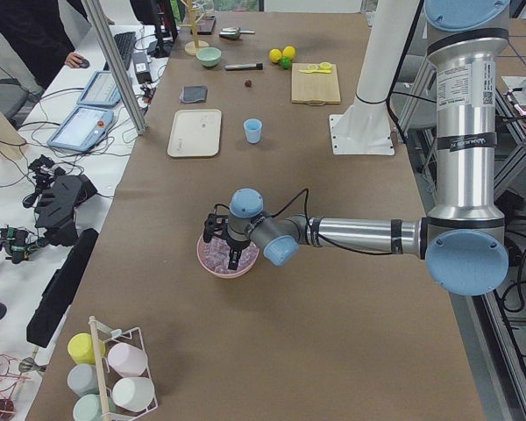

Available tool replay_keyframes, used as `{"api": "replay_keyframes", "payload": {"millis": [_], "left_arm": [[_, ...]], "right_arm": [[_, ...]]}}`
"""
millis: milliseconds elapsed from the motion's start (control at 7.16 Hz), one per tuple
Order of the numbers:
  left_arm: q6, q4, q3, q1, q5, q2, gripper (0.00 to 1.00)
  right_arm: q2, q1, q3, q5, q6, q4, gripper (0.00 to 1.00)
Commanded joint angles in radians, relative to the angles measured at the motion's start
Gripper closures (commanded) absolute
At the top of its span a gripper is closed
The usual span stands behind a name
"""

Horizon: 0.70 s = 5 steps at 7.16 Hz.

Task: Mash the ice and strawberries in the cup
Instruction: 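Lower the left gripper into the ice and grasp another cube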

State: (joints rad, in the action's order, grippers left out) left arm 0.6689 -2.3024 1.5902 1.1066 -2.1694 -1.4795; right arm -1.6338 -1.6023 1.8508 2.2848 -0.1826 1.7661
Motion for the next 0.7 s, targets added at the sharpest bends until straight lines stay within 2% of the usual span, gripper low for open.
{"api": "replay_keyframes", "payload": {"millis": [0,140,559], "left_arm": [[0.000,0.000,0.004,-0.001,0.000,0.008,0.39],[0.000,-0.002,0.005,-0.001,0.000,0.008,0.45],[0.001,-0.006,0.007,-0.002,0.000,0.004,0.45]], "right_arm": [[-0.001,0.001,0.001,-0.002,0.000,0.001,0.00],[-0.001,-0.001,0.001,-0.004,0.000,0.001,0.00],[0.000,-0.001,0.001,-0.004,0.000,0.001,0.00]]}}
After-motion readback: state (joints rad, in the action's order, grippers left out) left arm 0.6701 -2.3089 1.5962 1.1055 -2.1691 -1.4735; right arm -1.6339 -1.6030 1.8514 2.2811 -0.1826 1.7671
